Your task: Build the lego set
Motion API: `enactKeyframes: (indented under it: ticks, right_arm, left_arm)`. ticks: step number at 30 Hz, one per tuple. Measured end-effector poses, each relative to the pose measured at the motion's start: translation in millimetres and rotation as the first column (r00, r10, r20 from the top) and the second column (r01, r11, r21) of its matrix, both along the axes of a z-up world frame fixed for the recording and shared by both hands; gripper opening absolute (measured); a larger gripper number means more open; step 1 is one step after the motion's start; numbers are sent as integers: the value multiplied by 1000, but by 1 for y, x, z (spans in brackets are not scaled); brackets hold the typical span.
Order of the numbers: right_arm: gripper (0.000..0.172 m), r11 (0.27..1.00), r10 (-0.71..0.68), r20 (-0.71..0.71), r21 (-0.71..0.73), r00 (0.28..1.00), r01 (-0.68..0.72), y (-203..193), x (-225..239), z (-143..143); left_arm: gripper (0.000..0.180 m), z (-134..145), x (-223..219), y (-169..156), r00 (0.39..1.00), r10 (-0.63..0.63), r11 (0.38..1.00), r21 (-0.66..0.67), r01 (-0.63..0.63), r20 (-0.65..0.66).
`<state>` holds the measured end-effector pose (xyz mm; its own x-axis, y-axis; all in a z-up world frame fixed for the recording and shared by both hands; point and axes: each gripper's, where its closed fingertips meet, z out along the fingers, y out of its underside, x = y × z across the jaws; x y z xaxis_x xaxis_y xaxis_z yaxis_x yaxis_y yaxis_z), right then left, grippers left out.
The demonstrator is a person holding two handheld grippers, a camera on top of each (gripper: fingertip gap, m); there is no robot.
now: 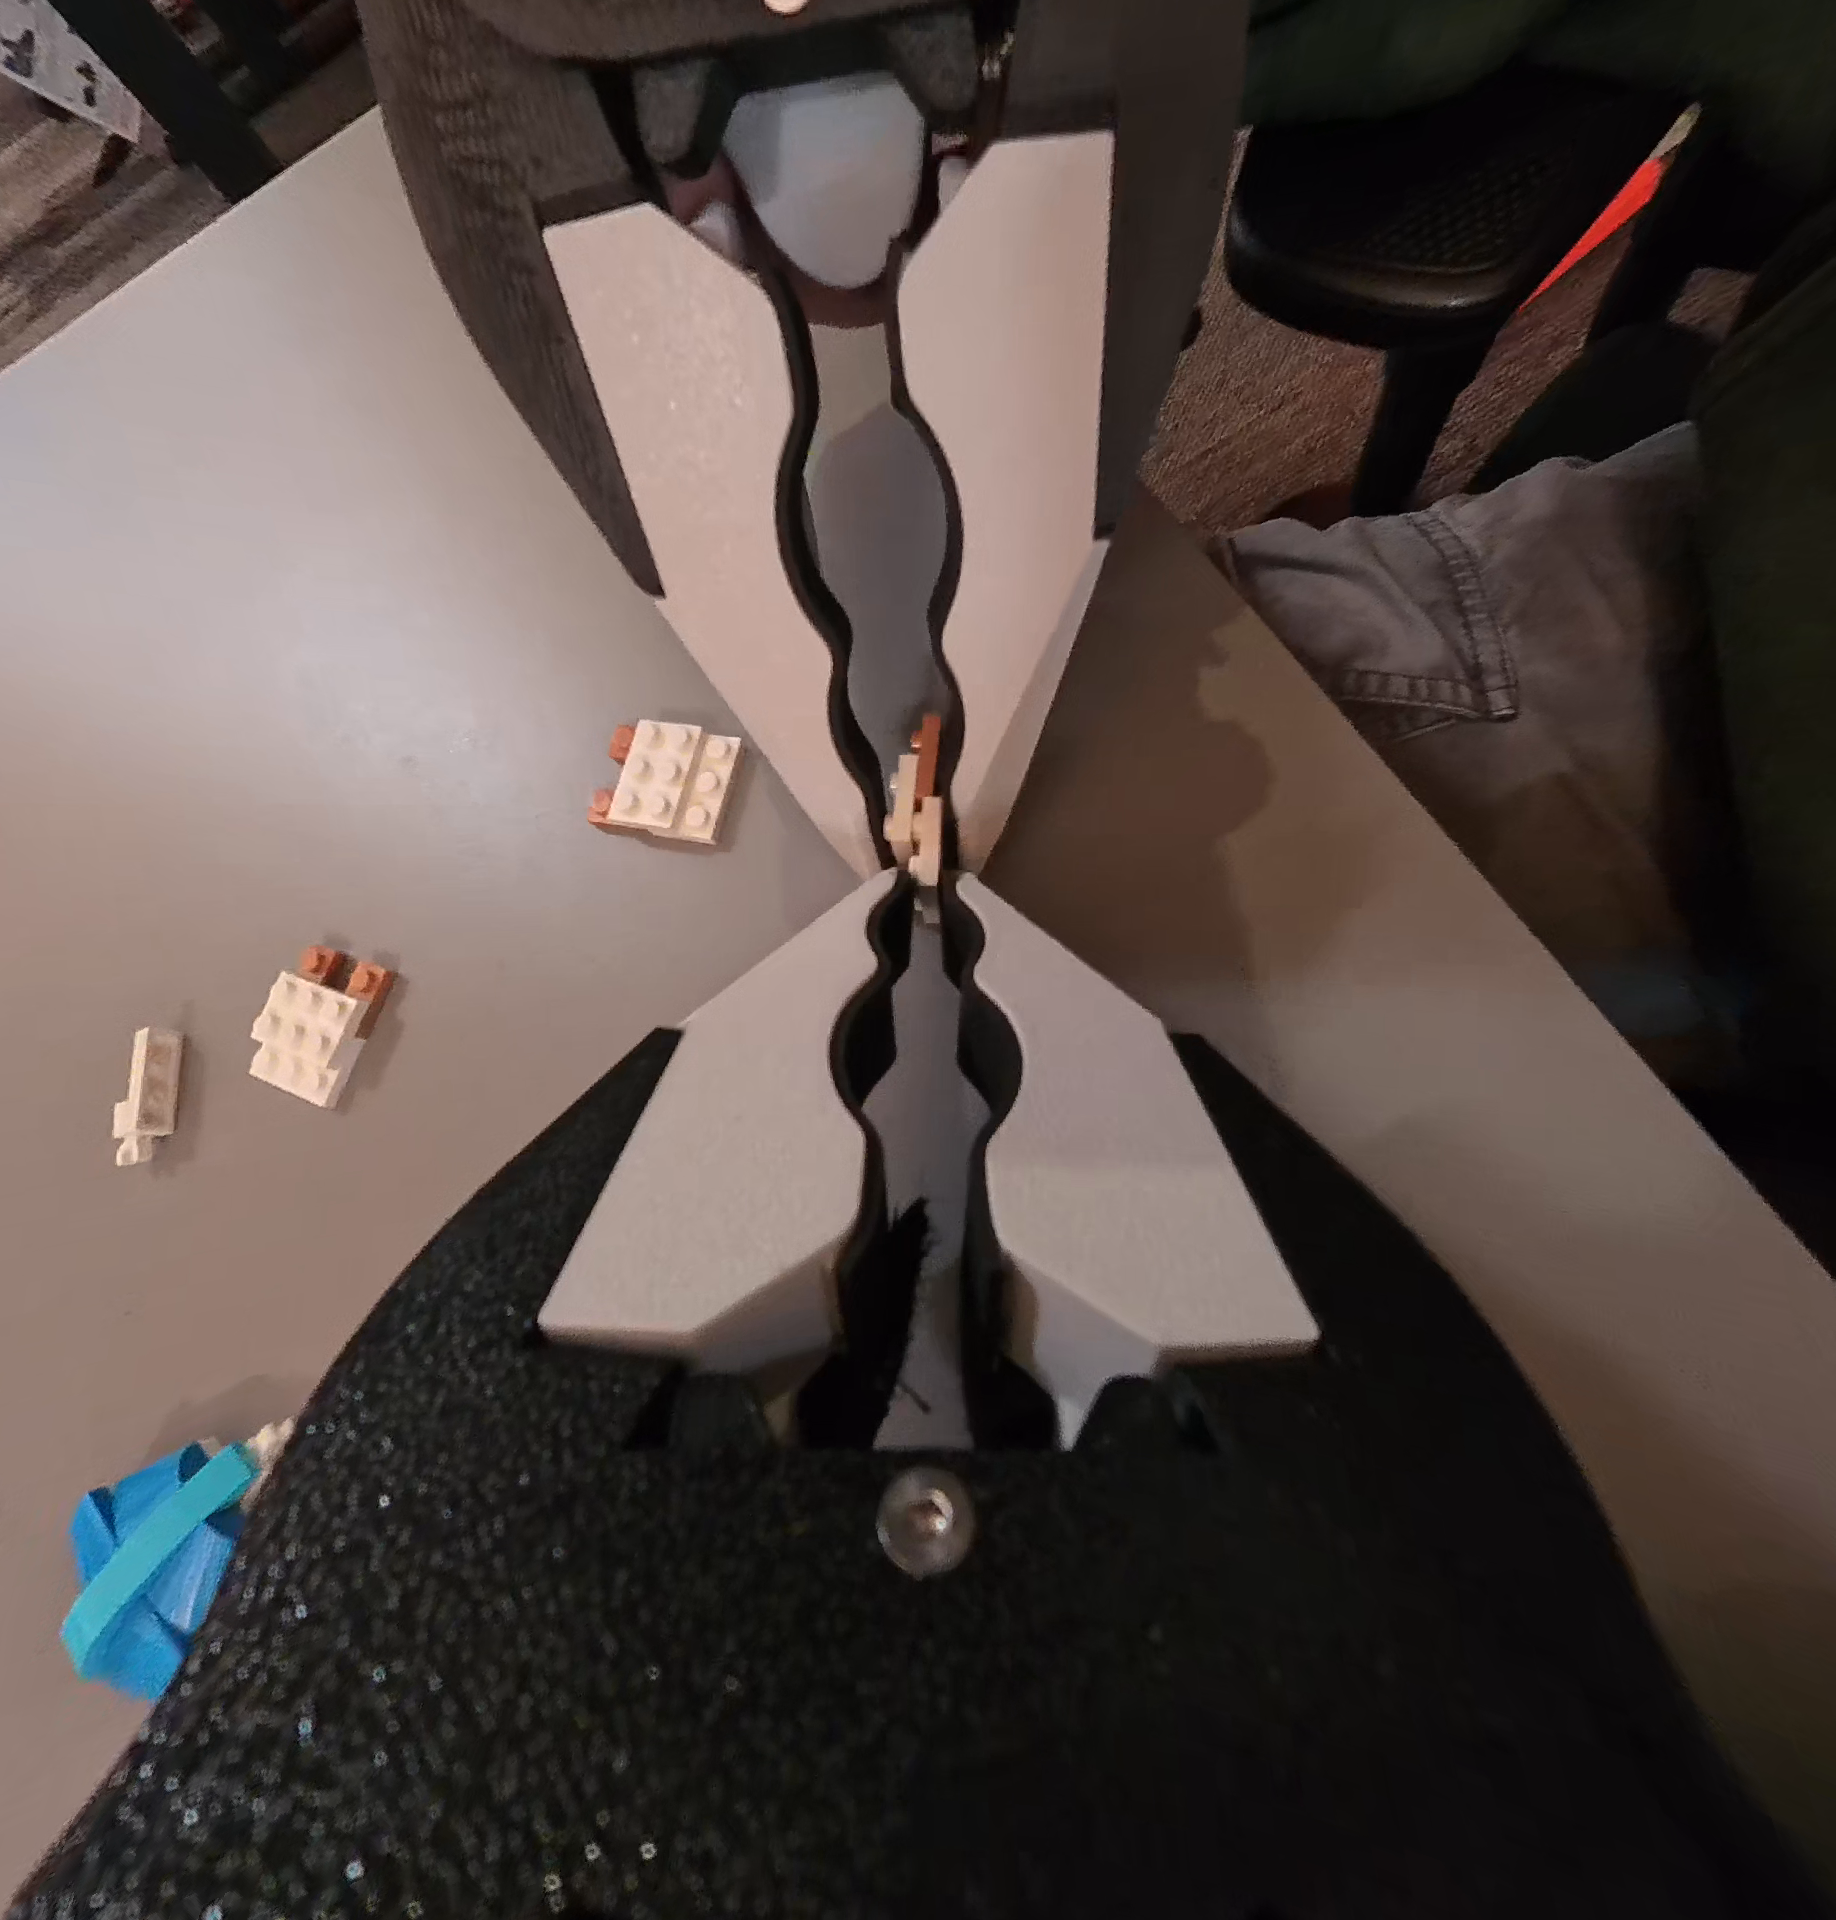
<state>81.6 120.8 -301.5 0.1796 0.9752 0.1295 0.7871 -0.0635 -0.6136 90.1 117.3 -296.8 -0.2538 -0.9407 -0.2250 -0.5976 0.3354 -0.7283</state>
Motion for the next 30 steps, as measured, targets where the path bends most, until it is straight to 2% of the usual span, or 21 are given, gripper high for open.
enactKeyframes:
  ticks: [1,7,12,16,21,30]
  right_arm:
    - [10,1000,1,9,16,1000,-1,1,0,0]
    - [10,990,5,82,138,997,-16,7,0,1]
    - [9,966,26,148,252,989,-63,12,1,2]
    - [10,968,24,129,245,991,-56,13,0,2]
    - [11,952,5,199,298,980,-65,15,0,2]
    - [9,955,-110,182,293,977,53,25,1,2]
  left_arm:
    - [3,0,0,0,1000,1,1000,8,-1,-3]
    - [3,1,-1,6,999,12,990,144,-8,-32]
    - [3,1,-1,10,999,24,980,197,-16,-40]
    - [3,1,-2,11,999,32,981,192,-24,-40]
    - [3,2,-2,14,997,51,974,225,-37,-57]
    - [2,3,-2,23,990,127,966,233,-109,-64]
